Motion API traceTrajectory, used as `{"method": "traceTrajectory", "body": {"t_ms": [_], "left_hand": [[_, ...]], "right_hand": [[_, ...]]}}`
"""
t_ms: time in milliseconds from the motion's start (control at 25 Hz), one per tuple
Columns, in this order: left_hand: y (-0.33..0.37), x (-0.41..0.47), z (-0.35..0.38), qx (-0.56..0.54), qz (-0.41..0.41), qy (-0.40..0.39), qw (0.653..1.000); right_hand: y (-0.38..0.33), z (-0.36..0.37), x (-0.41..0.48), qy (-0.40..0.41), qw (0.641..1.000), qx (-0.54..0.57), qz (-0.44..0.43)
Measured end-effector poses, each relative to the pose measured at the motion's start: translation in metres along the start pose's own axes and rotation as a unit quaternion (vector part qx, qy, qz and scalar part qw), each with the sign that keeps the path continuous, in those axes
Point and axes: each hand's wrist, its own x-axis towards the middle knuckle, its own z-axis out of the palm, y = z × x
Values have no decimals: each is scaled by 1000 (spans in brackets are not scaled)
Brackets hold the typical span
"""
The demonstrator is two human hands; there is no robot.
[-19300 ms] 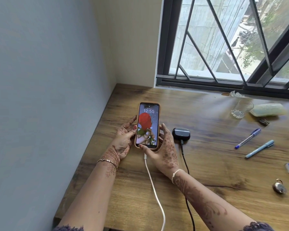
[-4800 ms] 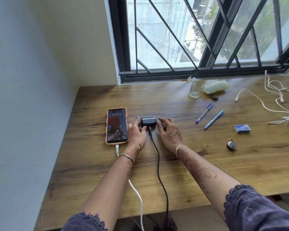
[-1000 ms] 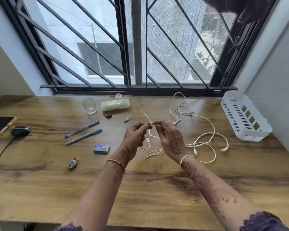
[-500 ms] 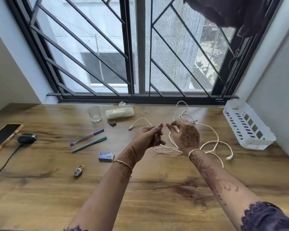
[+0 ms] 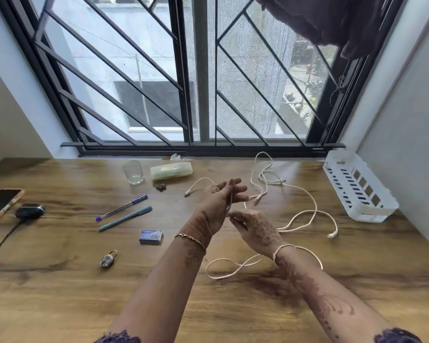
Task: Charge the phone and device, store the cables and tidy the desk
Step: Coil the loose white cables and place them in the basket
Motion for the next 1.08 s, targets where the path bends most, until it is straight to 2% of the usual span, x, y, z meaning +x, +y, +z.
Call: {"method": "traceTrajectory", "body": {"t_ms": [160, 280, 440, 640, 880, 1000, 1080], "left_hand": [[-8, 4, -7, -44, -3, 36, 998], [-19, 6, -16, 5, 8, 64, 998], [-25, 4, -27, 137, 28, 64, 988], [-26, -9, -17, 275, 9, -11, 961], [-21, -18, -18, 176, -85, -85, 977], [-18, -20, -18, 105, -121, -95, 983], [-17, -20, -19, 40, -131, -96, 986]], "right_hand": [[-10, -5, -11, -33, 999, -17, -31], [-22, -13, -7, -85, 996, -34, -22], [-27, -43, 7, -199, 969, 108, 98], [-26, -76, 21, -259, 926, 246, 118], [-1, -78, 37, -147, 954, 218, 147], [-4, -77, 41, -131, 959, 217, 127], [-4, -74, 41, -147, 953, 234, 124]]}}
